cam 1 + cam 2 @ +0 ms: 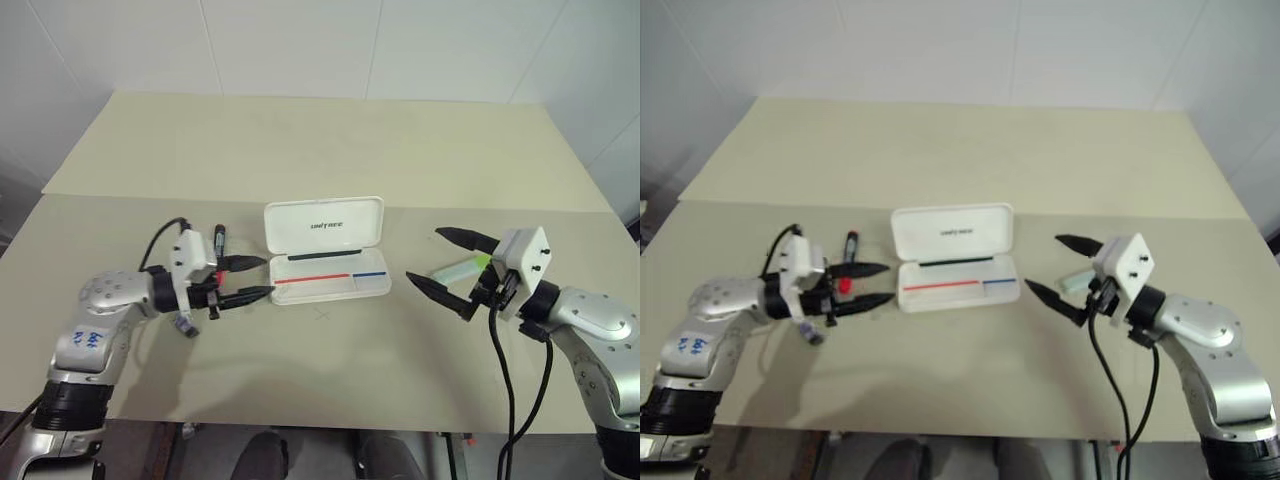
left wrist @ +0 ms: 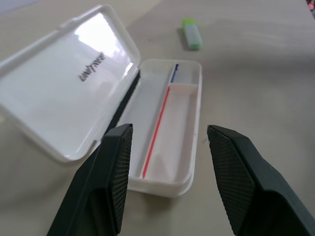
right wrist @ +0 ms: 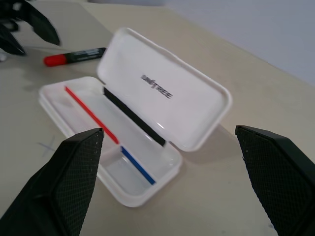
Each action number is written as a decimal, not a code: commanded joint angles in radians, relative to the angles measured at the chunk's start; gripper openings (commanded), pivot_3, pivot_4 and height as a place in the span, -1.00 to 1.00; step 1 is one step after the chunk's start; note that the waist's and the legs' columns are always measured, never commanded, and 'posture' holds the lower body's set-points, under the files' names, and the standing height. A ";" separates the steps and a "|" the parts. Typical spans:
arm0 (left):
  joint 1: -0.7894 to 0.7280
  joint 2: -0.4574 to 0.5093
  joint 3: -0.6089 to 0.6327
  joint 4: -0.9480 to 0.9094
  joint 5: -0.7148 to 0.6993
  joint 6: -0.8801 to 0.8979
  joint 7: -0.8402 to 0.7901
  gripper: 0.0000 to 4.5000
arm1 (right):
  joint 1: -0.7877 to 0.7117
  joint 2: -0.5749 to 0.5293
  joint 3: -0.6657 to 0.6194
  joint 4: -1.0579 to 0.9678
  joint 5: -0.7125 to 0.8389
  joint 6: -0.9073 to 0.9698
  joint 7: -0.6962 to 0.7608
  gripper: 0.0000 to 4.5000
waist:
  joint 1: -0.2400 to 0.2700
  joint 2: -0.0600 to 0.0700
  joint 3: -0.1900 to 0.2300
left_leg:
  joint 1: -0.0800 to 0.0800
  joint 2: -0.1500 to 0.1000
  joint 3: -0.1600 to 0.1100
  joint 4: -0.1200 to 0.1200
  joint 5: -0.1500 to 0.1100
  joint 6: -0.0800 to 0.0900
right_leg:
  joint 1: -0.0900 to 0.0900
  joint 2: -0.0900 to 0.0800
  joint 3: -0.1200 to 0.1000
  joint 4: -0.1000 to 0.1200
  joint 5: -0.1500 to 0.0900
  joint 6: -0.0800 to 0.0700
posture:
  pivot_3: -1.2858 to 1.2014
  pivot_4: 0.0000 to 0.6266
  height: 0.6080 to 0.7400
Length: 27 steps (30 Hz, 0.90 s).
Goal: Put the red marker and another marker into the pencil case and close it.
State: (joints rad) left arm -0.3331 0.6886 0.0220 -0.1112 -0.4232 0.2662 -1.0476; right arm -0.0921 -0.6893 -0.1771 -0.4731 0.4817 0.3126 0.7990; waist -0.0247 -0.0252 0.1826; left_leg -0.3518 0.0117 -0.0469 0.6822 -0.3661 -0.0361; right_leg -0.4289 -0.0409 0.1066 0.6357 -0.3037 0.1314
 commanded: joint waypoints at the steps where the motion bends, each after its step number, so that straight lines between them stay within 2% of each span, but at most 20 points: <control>1: -0.045 -0.009 -0.039 -0.001 0.030 -0.007 -0.007 0.09 | 0.019 -0.004 -0.006 -0.087 0.029 0.021 -0.012 1.00 | -0.001 0.000 0.000 | 0.000 0.000 0.000 0.000 0.000 0.000 | 0.000 0.000 0.000 0.000 0.000 0.000 | 0.03 -0.52 1.00; 17: -0.128 0.049 -0.134 0.137 0.123 -0.038 -0.175 0.09 | 0.077 0.050 -0.010 -0.216 0.025 0.061 -0.154 1.00 | -0.002 0.000 0.000 | 0.000 -0.006 -0.001 0.000 0.002 0.000 | 0.000 -0.001 -0.001 0.000 0.000 0.000 | 0.03 -0.52 1.00; 27: -0.179 0.017 -0.204 0.228 0.207 -0.081 -0.194 0.09 | 0.085 0.062 -0.009 -0.255 0.022 0.072 -0.203 1.00 | -0.002 0.000 0.000 | -0.001 -0.008 -0.002 0.000 0.003 0.001 | 0.000 -0.002 -0.001 0.001 0.000 0.001 | 0.03 -0.52 1.00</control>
State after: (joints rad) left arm -0.5002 0.7117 -0.1743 0.1033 -0.2304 0.2033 -1.2362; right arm -0.0036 -0.6290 -0.1648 -0.6801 0.4954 0.3920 0.6131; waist -0.0268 -0.0251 0.1827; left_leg -0.3524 0.0034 -0.0491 0.6822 -0.3630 -0.0349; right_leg -0.4287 -0.0424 0.1054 0.6367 -0.3033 0.1321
